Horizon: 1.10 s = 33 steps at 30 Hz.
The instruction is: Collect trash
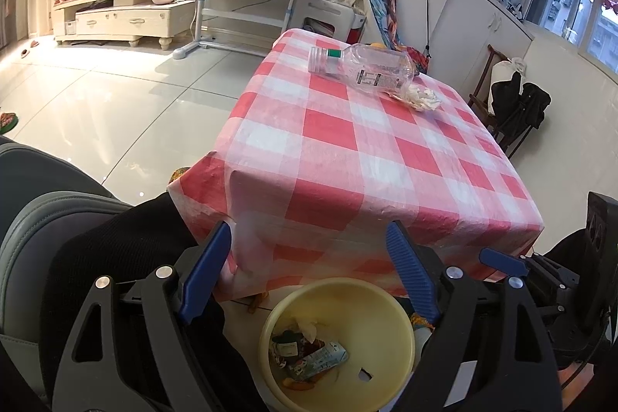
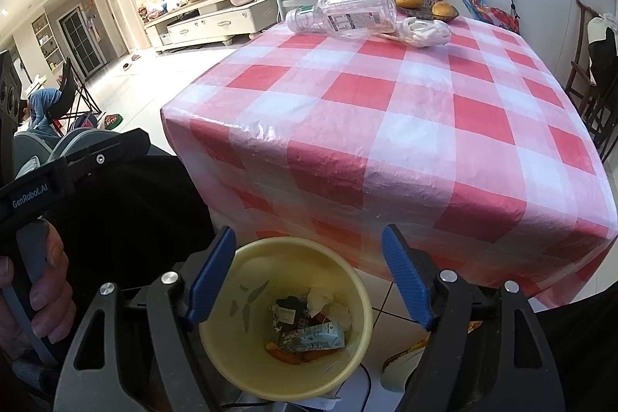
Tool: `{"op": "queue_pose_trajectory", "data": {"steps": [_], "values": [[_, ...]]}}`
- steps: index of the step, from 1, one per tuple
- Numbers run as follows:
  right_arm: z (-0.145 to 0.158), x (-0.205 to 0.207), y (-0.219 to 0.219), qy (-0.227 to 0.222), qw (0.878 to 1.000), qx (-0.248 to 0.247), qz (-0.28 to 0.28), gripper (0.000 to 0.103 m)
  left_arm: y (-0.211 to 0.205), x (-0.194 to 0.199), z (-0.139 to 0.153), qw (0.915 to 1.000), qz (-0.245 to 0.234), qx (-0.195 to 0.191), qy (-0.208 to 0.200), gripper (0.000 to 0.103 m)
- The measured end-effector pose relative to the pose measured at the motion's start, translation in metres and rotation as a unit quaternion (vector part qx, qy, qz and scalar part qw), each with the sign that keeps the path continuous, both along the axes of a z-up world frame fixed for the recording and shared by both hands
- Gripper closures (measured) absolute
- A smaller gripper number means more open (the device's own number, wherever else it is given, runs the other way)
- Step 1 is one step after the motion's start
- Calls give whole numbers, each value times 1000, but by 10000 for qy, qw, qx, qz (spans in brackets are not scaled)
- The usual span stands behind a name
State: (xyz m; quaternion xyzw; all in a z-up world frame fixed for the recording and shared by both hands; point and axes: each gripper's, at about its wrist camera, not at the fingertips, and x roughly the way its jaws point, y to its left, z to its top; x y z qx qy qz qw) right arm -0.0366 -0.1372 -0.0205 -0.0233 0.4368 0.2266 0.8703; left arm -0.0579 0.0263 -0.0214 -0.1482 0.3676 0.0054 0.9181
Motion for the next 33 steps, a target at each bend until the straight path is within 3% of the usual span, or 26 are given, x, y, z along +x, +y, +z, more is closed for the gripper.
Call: {"op": "queue_pose_trajectory", "data": {"steps": [28, 33], "values": [[1, 0, 0, -27, 10000, -9, -10, 28, -4, 0, -2, 10000, -55, 23, 3, 22], [14, 4, -8, -116, 9997, 190, -89, 28, 3, -5, 6, 9997, -77, -132, -204, 21]]}}
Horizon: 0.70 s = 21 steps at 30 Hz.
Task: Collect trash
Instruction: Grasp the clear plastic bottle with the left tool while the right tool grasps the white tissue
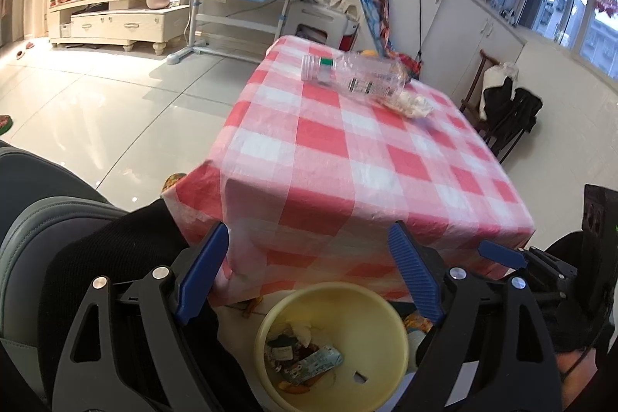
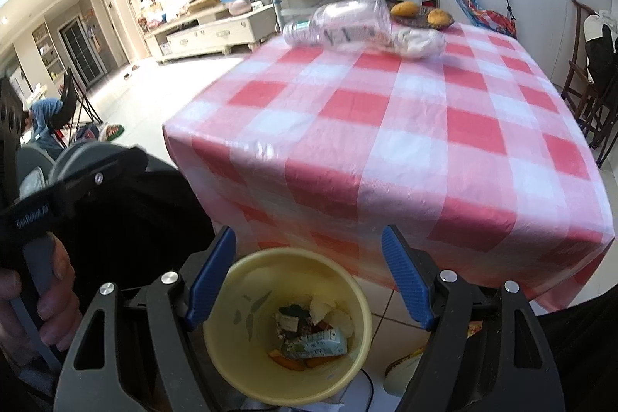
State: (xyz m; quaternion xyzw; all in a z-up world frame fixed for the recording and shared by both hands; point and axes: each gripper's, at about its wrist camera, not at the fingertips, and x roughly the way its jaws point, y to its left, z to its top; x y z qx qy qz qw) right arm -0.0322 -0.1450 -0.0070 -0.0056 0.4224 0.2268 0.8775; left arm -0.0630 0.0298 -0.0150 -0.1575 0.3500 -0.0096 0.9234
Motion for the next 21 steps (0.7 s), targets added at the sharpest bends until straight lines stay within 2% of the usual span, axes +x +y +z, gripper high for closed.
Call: {"op": "queue_pose_trajectory", "data": {"steps": [2, 7, 11, 15, 19, 21], "values": [[9, 8, -7, -52, 9999, 89, -71, 28, 3, -1, 6, 10000, -13, 11, -95, 20], [22, 39, -23, -67, 9996, 207, -177, 28, 4, 10, 26, 9986, -164, 355, -358, 17], [24, 69, -32, -16, 9996, 229, -156, 28, -7, 47, 46, 9931, -541, 906, -517, 17], [25, 97, -36, 13, 9997, 224, -96, 28, -19, 102, 67, 9799, -914, 1641, -671, 17], [23, 122, -43, 49, 9993, 341, -110, 28, -35, 158, 76, 9677, -1417, 1993, -612, 17], [22, 133, -47, 55, 9989, 445, -166, 28, -53, 184, 74, 9499, -1887, 2417, -600, 17]]}}
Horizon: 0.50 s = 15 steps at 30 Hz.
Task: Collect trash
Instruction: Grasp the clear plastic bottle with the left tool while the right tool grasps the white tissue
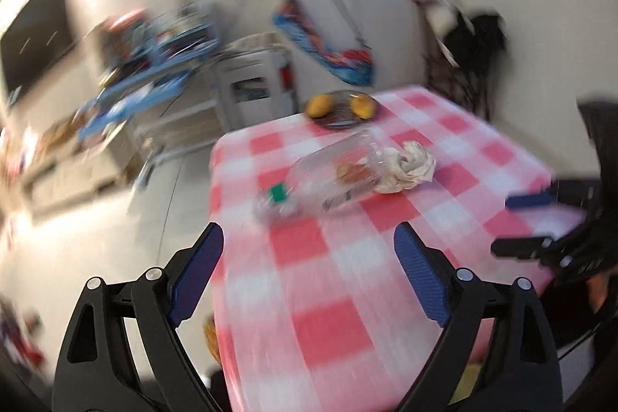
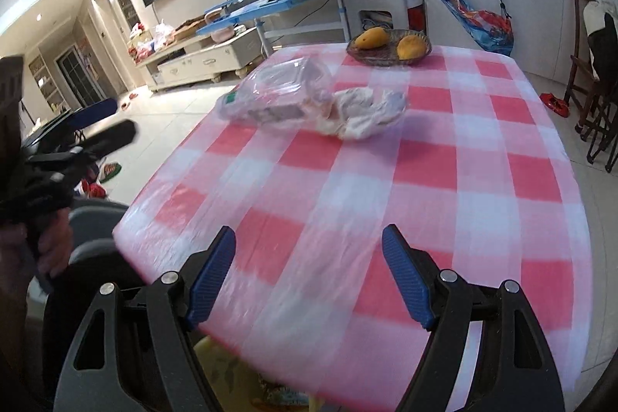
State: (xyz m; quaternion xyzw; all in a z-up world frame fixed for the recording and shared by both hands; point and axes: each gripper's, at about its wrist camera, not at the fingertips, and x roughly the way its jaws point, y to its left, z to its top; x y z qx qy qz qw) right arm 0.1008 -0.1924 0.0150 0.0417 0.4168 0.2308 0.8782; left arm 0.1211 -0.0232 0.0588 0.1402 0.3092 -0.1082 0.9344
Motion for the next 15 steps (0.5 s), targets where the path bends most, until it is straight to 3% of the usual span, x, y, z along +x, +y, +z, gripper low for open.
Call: {"op": "queue_pose_trajectory", "data": {"steps": [3, 4, 12, 15], "values": [[-4, 10, -10, 52, 9996, 250, -156, 28, -29, 40, -14, 9919, -596, 1121, 24, 17], [-6, 14, -13, 107, 9991, 354, -216, 28, -35, 47, -18, 9891, -716, 1286, 36, 17], [-8, 29, -14, 270, 9971, 672, -229, 28, -63, 114, -50, 9597, -1723, 2201, 299, 17], [-8, 35, -13, 297, 9965, 748, -233, 28, -69, 129, -61, 9542, -1874, 2271, 527, 21]]}}
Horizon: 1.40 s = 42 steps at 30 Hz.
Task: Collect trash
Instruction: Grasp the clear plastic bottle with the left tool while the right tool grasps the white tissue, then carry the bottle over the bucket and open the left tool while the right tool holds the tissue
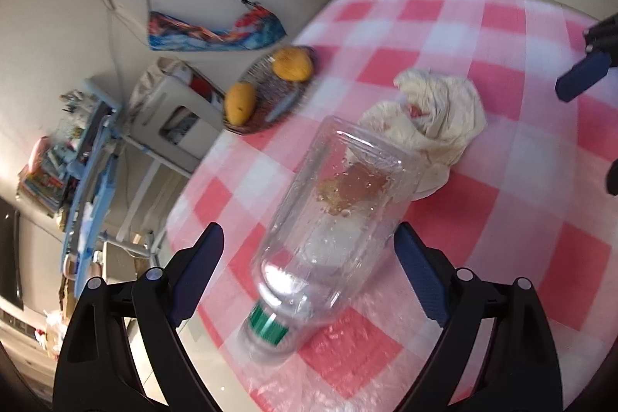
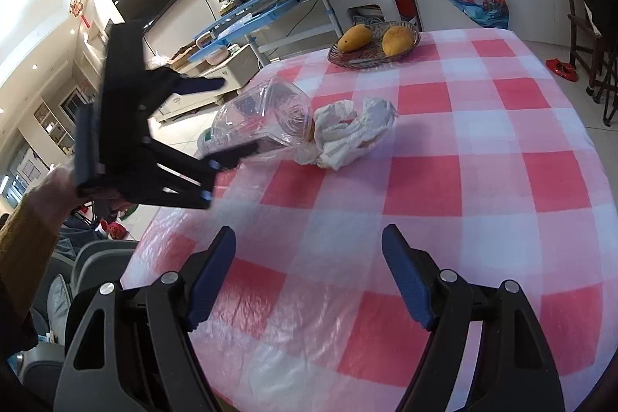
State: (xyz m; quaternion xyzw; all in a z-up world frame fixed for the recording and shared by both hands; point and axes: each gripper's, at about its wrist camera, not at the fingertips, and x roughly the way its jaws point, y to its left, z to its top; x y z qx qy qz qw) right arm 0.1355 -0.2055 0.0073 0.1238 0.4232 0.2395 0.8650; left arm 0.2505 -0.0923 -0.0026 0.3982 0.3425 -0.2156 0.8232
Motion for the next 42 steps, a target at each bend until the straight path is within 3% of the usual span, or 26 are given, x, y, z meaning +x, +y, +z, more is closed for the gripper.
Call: {"op": "queue_pose_trajectory", "data": {"steps": [1, 5, 7, 9, 11, 13, 15, 18, 21, 23, 26, 30, 31, 37, 42], "values": [[0, 1, 0, 1, 10000, 9, -2, 28, 0, 4, -4, 9996, 43, -84, 251, 26], [1, 7, -1, -22, 10000, 16, -52, 28, 6, 7, -1, 9980, 451, -387, 207, 35], [0, 13, -4, 32, 9999, 22, -125, 28, 16, 4, 12, 9937, 803, -726, 305, 39], [-2, 20, -5, 119, 9997, 74, -183, 28, 33, -5, 28, 9815, 1143, -1374, 688, 46], [-1, 29, -4, 118, 9996, 77, -233, 28, 45, -14, 35, 9714, 1410, -1714, 847, 46], [1, 41, -2, 63, 9995, 60, -304, 28, 62, -28, 39, 9527, 1821, -2213, 1015, 46], [-1, 57, 3, 70, 9994, 8, -347, 28, 80, -41, 37, 9260, 2140, -2822, 1307, 46], [-9, 75, 10, 110, 9992, -168, -351, 29, 106, -66, 24, 8762, 2648, -3654, 1689, 46], [-22, 86, 17, 254, 9991, -233, -237, 55, 117, -78, 5, 8508, 3020, -3891, 1830, 46], [-22, 83, 16, 259, 9993, -192, -212, 61, 123, -83, -6, 8360, 3181, -4049, 1896, 46], [-13, 70, 13, 154, 9995, -213, -161, 68, 119, -84, -15, 8360, 3327, -3954, 1846, 45], [-5, 47, 3, 106, 9995, -237, -191, 70, 110, -93, -12, 8530, 3406, -3621, 1591, 46], [-4, 44, 2, 110, 9995, -211, -218, 71, 109, -94, -11, 8539, 3441, -3592, 1528, 46], [-1, 7, -11, 219, 9990, 45, -397, 71, 116, -114, -5, 8435, 3572, -3804, 1271, 48], [-3, -16, -16, 316, 9980, 197, -516, 71, 117, -138, -2, 8421, 3548, -3936, 1009, 48]]}}
